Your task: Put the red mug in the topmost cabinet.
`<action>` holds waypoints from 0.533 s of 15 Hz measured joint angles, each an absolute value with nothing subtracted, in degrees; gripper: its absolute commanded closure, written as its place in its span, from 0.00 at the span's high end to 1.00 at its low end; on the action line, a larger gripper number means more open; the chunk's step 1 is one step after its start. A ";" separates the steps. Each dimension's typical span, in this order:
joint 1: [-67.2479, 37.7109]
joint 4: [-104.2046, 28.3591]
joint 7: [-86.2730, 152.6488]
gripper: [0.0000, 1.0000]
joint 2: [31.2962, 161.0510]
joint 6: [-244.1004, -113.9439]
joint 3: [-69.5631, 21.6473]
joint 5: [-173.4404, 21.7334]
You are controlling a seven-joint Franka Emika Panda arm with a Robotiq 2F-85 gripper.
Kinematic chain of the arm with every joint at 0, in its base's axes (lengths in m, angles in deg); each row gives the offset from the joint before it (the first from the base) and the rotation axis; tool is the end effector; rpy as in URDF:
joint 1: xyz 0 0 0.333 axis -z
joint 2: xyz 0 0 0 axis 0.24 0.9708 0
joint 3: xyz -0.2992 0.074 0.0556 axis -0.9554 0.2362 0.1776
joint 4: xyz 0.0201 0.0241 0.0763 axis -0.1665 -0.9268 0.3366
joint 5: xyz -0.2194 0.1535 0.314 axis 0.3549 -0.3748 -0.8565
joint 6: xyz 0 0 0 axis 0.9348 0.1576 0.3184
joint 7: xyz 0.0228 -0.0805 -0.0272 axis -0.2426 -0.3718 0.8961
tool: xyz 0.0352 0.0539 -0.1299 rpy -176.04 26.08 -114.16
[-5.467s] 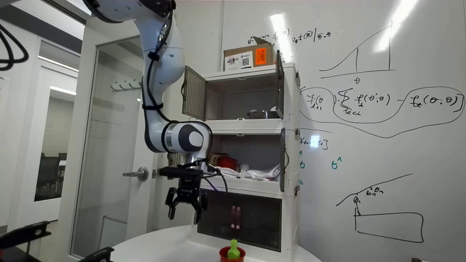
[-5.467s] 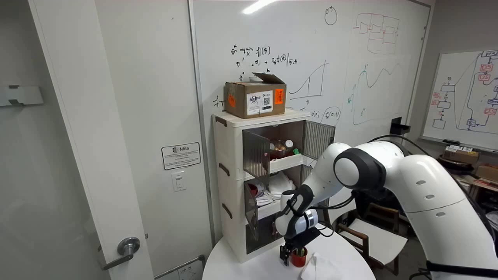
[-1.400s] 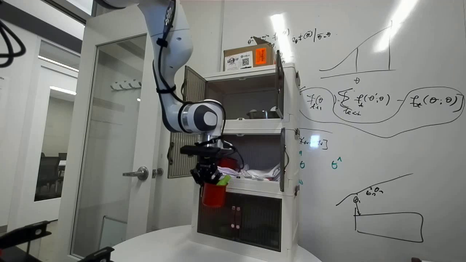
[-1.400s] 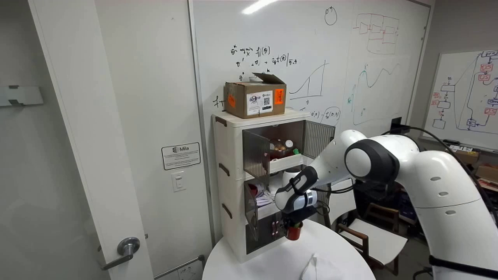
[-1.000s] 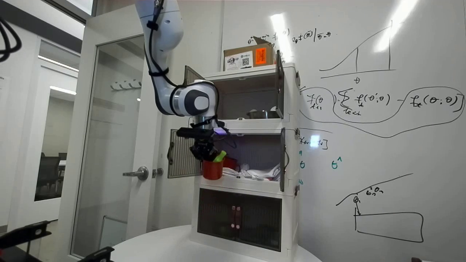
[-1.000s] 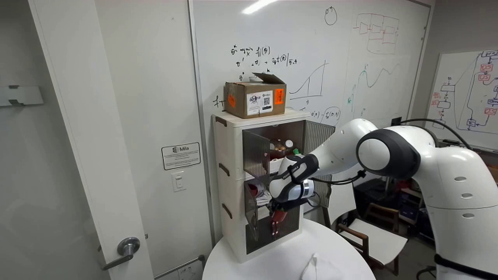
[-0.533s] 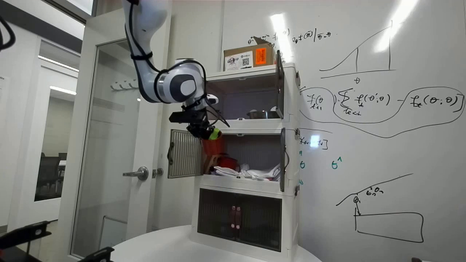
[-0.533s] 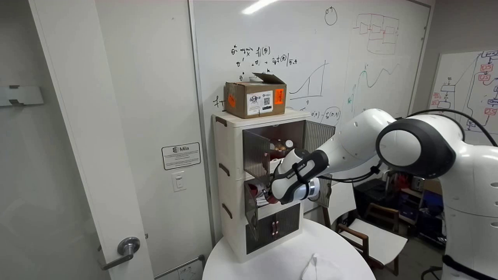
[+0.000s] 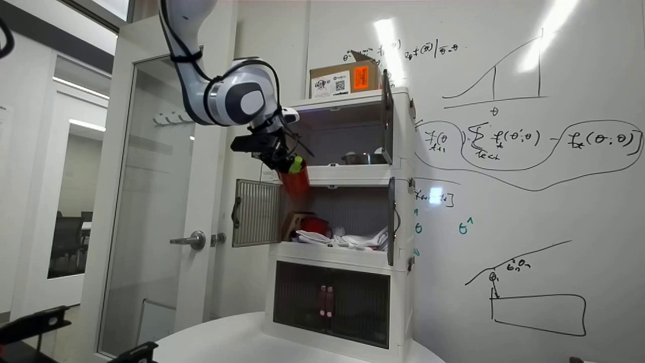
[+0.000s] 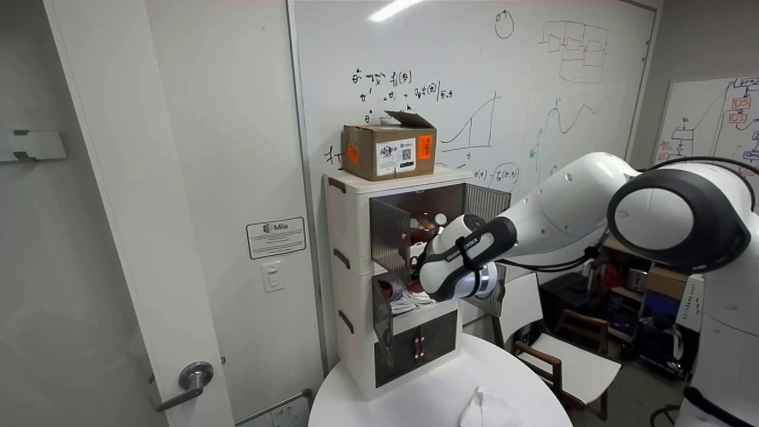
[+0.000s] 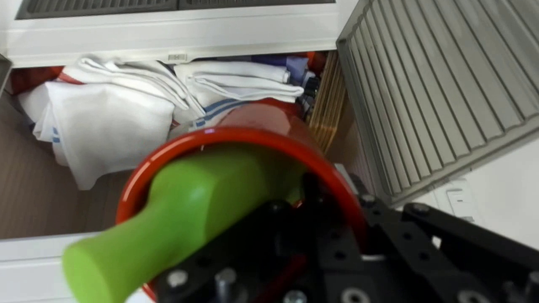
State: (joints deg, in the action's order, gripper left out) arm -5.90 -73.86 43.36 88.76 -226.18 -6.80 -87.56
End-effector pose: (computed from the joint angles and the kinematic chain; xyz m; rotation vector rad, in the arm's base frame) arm 0.6269 0.0409 0.3467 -2.8323 -0.0224 -1.1538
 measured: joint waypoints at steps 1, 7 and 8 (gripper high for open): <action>-4.44 -73.20 44.03 0.01 88.57 -226.12 -4.70 -89.00; 4.16 -65.49 49.04 0.01 90.09 -223.68 4.92 -96.19; 5.32 -64.23 49.55 0.01 90.44 -223.19 5.54 -96.72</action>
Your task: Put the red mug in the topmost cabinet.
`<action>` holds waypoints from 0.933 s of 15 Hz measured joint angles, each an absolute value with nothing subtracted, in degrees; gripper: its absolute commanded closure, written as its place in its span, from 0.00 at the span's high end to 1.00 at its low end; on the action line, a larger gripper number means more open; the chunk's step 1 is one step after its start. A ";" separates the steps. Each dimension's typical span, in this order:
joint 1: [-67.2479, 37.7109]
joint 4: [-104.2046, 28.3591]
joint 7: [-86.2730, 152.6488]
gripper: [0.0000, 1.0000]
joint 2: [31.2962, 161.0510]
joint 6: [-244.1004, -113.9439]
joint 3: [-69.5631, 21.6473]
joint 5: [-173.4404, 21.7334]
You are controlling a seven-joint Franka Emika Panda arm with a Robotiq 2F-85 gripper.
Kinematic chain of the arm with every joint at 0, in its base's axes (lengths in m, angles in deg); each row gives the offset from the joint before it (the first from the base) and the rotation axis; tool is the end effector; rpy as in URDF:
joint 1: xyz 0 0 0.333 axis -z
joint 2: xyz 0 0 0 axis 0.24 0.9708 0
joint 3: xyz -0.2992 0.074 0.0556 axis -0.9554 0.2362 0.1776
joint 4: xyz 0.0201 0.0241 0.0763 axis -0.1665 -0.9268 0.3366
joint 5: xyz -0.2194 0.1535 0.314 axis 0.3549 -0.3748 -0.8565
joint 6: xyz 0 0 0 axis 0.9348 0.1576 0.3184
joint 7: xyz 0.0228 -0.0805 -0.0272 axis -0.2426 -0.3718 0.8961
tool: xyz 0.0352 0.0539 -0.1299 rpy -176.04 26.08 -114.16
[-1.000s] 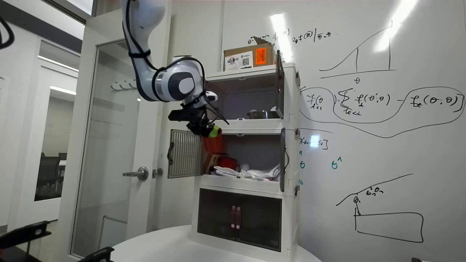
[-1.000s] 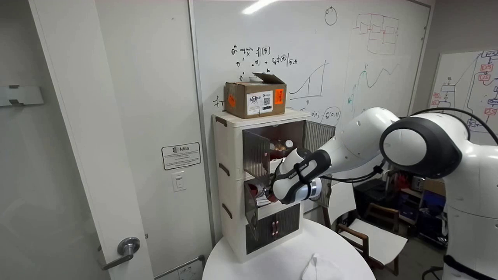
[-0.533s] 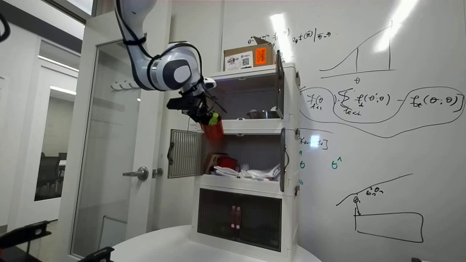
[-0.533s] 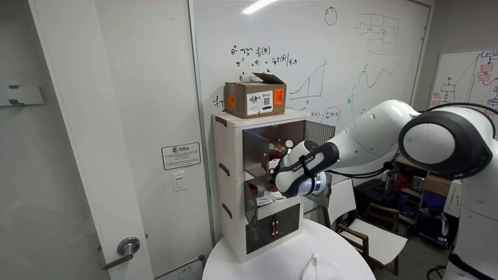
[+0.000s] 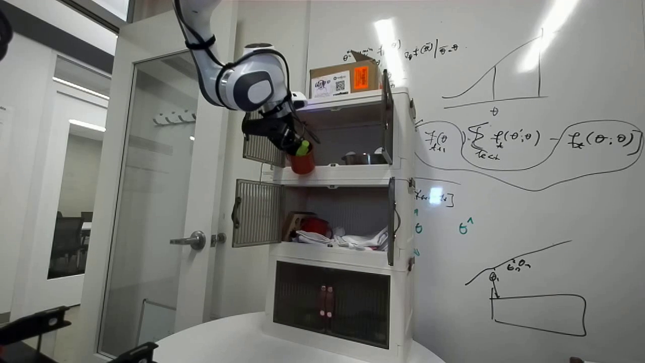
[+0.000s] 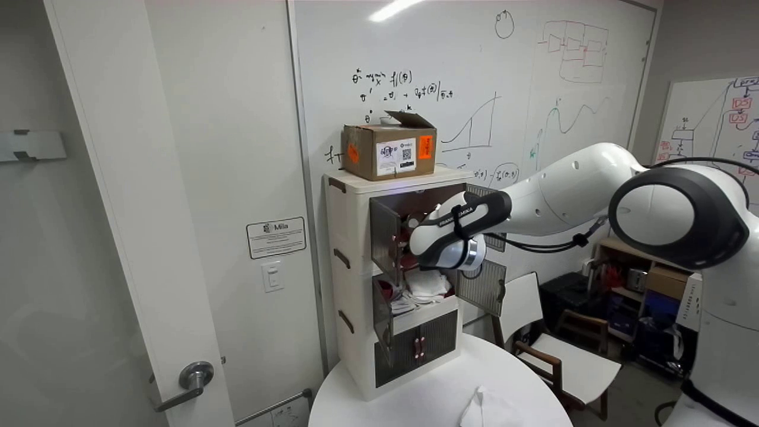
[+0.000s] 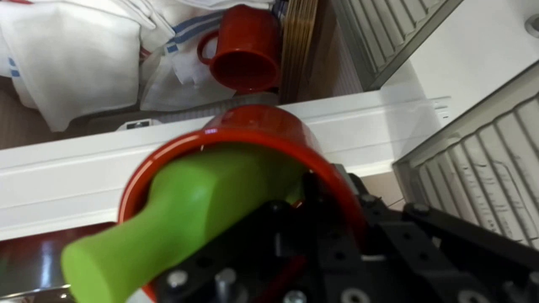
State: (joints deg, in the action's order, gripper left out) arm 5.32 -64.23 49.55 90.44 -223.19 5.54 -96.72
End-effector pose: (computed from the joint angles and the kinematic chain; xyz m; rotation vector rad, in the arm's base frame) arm 0.6667 0.0369 0.4107 -2.6979 0.0519 -1.2498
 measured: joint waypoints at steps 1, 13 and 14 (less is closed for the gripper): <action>6.44 -63.04 50.05 0.01 90.80 -222.81 6.05 -97.10; 13.21 -53.51 54.13 0.01 96.90 -220.39 13.16 -97.49; 13.15 -52.96 54.52 0.01 97.64 -220.40 13.42 -97.32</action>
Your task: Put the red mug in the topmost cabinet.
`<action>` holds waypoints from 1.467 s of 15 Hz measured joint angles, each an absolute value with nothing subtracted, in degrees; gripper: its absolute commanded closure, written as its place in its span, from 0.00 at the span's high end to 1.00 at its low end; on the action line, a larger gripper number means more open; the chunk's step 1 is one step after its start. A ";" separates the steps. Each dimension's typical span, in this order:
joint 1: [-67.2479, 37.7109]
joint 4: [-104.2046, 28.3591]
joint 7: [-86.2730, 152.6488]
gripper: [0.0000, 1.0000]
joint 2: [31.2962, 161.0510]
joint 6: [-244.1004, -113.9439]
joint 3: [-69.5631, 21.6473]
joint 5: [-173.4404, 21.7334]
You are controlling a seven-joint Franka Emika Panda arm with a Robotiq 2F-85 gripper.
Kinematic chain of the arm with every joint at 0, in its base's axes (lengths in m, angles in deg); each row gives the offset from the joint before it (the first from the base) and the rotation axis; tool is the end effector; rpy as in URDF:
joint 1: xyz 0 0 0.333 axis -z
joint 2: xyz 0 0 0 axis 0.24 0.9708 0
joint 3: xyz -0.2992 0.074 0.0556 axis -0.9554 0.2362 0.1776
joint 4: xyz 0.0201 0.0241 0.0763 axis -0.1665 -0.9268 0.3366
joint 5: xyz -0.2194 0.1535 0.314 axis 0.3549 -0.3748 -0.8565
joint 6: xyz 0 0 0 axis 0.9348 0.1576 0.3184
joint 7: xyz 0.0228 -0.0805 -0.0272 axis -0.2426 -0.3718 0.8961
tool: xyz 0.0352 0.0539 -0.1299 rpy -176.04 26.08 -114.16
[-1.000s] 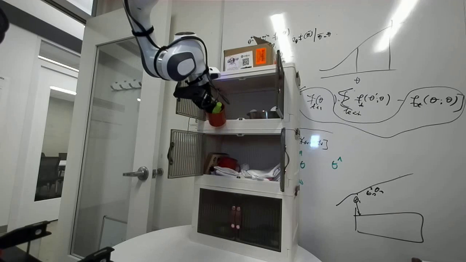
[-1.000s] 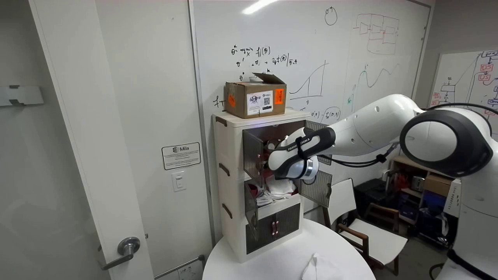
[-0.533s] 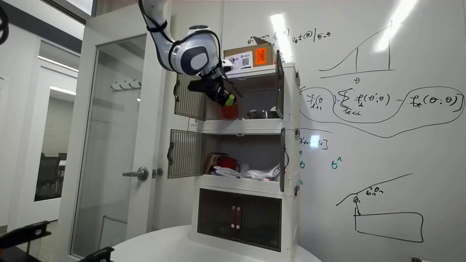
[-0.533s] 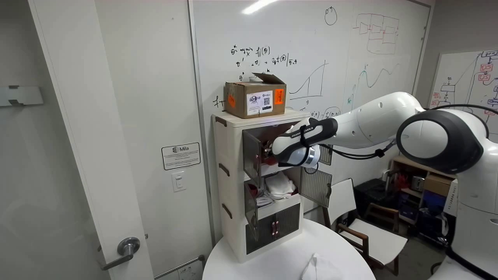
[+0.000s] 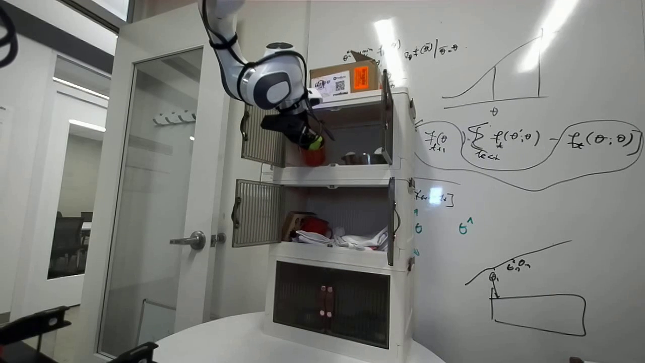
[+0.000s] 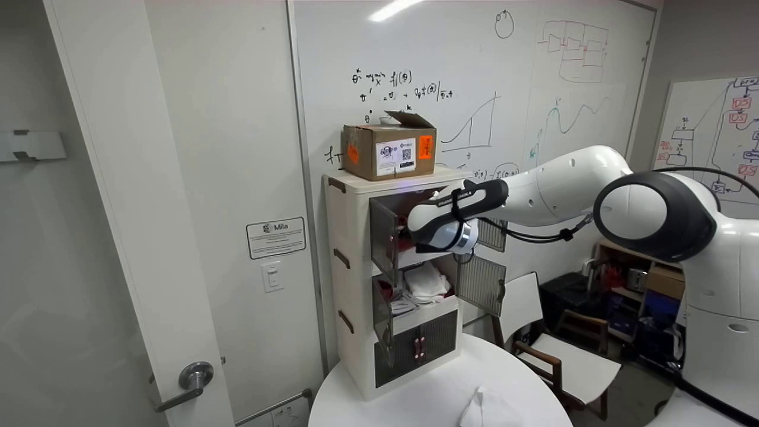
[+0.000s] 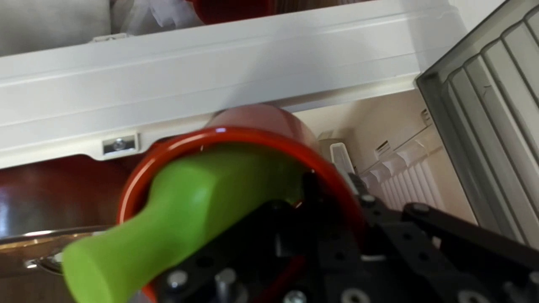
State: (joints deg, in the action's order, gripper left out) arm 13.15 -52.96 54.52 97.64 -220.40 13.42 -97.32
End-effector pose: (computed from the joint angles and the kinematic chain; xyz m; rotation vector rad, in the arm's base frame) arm 0.7138 0.0201 0.4407 -2.6095 0.0218 -1.3021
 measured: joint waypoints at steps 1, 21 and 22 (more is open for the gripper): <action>12.94 -52.43 54.76 0.01 98.30 -220.64 13.46 -96.94; -2.93 -34.17 51.81 0.29 111.91 -215.56 -1.63 -87.92; -3.82 -33.06 51.44 0.30 112.41 -214.74 -2.49 -87.78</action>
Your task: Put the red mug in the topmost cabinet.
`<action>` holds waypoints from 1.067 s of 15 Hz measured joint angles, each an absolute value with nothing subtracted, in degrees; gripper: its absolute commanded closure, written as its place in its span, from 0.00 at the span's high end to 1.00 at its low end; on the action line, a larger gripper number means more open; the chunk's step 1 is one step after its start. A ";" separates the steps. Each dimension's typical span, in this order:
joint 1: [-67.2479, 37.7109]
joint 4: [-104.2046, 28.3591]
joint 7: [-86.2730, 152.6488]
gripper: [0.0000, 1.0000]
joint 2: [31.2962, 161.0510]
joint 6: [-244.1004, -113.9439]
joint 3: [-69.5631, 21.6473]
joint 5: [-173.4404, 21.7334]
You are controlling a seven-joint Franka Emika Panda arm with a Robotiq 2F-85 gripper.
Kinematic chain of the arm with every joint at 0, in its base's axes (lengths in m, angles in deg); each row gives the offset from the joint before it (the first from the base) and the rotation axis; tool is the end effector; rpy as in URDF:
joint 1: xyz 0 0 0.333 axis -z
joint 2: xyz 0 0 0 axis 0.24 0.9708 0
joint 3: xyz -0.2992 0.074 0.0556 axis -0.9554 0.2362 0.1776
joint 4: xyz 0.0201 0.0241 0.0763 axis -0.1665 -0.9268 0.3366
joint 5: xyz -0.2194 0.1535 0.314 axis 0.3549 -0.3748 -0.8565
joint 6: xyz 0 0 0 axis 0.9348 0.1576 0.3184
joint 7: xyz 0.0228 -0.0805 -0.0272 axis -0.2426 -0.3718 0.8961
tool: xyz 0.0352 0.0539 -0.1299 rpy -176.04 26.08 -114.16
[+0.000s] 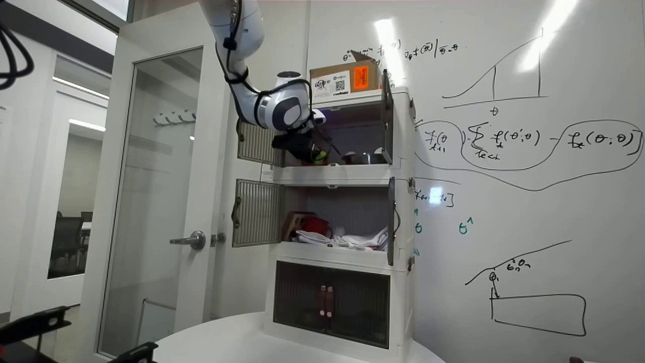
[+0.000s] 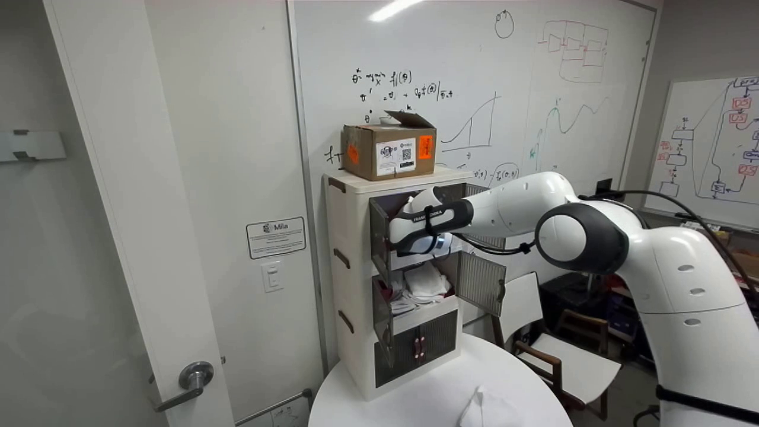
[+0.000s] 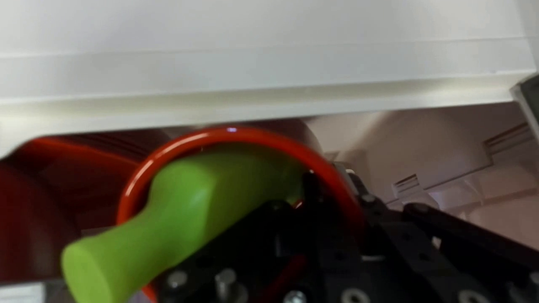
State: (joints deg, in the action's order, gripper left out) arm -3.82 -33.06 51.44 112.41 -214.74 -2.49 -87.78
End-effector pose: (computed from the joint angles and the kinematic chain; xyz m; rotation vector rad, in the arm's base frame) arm 0.7940 0.0447 0.4078 -2.6729 -0.1356 -1.2896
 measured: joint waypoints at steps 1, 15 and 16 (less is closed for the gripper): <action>-4.61 -31.99 51.23 0.36 112.95 -213.93 -3.22 -87.73; -8.74 -26.36 51.10 0.75 114.97 -209.83 -8.15 -87.41; -8.86 -26.33 51.10 0.72 114.95 -209.87 -8.28 -87.35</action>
State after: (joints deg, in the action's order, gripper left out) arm -8.86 -26.33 51.10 114.95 -209.87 -8.28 -87.35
